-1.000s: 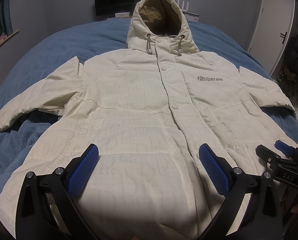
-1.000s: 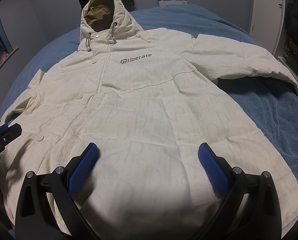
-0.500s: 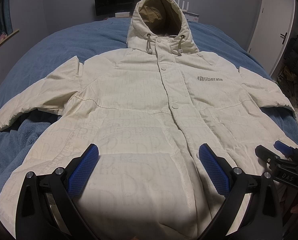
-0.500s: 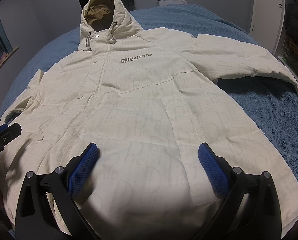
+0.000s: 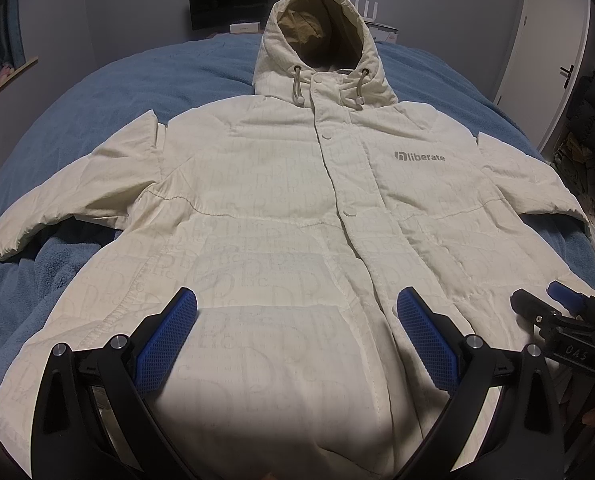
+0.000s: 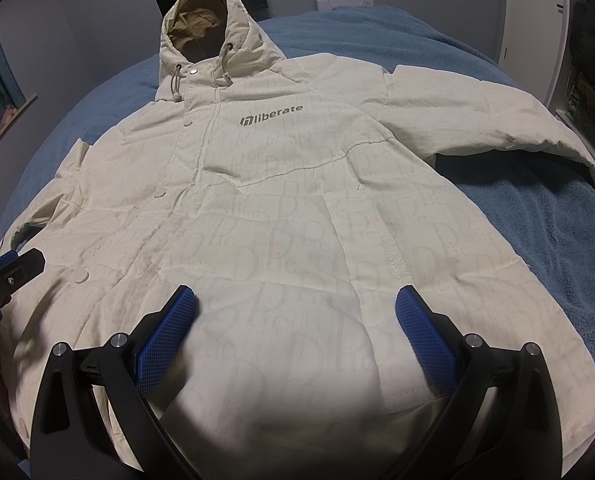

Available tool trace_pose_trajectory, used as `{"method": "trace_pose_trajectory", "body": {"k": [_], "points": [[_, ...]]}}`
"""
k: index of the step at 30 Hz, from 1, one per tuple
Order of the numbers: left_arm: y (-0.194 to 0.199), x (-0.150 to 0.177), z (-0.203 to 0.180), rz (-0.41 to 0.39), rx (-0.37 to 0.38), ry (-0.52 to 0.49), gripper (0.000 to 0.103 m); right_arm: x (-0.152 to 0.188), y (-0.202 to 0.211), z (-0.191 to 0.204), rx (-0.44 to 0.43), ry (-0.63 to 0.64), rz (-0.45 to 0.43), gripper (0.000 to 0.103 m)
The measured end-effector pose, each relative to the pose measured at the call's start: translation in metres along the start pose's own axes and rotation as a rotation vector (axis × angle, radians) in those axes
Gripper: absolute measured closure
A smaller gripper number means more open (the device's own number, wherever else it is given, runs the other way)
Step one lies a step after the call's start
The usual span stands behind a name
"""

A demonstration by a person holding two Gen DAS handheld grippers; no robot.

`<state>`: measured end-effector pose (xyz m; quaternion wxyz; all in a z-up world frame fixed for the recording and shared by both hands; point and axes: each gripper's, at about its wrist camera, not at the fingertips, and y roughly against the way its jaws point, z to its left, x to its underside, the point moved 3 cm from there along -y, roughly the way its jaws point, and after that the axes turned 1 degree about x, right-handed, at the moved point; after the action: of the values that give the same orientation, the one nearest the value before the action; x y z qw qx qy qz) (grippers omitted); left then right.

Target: Fold large clothes

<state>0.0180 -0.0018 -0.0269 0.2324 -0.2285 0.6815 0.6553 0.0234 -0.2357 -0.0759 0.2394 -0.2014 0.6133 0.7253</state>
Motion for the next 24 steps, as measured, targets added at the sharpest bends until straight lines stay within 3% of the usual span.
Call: {"method": "trace_pose_trajectory", "body": {"k": [7,12,15,17,22,24], "points": [[0.008,0.003,0.000,-0.021,0.026,0.027,0.006,-0.019,0.017,0.002,-0.004,-0.013,0.001,0.006],[0.030,-0.016,-0.008,-0.066,0.073,-0.009,0.006,-0.054,0.062,-0.009,-0.007,-0.026,-0.129,0.006],[0.035,-0.038,-0.009,-0.045,0.055,-0.033,0.006,-0.082,0.087,-0.033,0.098,-0.049,-0.230,0.006],[0.039,-0.063,-0.004,-0.039,0.042,-0.015,0.006,-0.099,0.094,-0.049,0.130,-0.063,-0.252,0.006],[0.053,-0.116,0.008,-0.155,0.072,0.045,0.006,-0.129,0.080,-0.106,0.227,-0.120,-0.217,0.006],[0.047,-0.128,0.005,-0.162,0.049,-0.002,0.006,-0.130,0.064,-0.138,0.183,-0.202,-0.175,0.006]]}}
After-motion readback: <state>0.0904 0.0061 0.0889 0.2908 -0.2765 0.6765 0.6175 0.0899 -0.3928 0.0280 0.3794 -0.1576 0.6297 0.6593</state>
